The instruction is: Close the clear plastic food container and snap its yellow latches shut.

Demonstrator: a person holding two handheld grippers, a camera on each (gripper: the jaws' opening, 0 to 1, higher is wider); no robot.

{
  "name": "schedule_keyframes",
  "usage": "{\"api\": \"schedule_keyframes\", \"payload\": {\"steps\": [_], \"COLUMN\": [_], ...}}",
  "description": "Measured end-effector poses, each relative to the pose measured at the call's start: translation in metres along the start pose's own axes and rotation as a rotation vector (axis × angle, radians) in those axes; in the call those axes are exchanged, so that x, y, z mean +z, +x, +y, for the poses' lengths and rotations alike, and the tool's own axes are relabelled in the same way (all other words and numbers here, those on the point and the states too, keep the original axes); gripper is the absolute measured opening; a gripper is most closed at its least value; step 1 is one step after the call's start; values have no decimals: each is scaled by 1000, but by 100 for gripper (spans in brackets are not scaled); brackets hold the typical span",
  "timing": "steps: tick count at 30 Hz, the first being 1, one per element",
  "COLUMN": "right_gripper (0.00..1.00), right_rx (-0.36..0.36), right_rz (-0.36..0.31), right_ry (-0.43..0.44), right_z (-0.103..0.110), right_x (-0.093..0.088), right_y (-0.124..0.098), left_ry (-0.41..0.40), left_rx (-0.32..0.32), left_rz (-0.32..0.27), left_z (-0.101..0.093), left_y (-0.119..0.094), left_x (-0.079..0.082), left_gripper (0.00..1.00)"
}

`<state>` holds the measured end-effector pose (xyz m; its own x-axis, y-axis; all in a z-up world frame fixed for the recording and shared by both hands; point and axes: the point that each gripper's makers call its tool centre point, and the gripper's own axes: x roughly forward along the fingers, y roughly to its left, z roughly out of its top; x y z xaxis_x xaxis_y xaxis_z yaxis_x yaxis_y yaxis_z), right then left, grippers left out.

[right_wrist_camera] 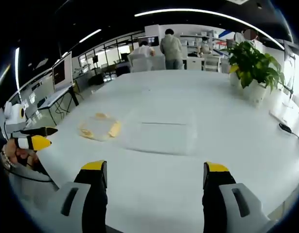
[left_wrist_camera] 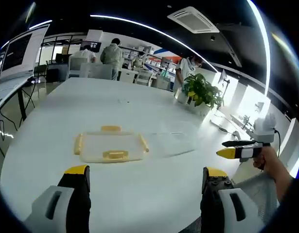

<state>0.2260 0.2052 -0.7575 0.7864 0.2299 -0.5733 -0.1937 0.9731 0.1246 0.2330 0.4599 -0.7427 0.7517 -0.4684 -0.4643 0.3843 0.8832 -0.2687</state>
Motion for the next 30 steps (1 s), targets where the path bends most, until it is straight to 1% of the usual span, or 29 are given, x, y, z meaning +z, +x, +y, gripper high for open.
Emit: {"api": "schedule_keyframes", "payload": {"steps": [24, 30], "right_gripper": [78, 78], "right_rx": [6, 36], "right_rz": [12, 33], "right_ry": [-17, -35], "right_z": [2, 10], "right_x": [-2, -7], "right_y": [0, 3], "left_ry": [10, 15], "left_rx": [-3, -3], "left_rz": [22, 28], "left_z": [-1, 0], "left_y": [1, 1], "left_x": [-4, -5], "left_gripper": [90, 90]}}
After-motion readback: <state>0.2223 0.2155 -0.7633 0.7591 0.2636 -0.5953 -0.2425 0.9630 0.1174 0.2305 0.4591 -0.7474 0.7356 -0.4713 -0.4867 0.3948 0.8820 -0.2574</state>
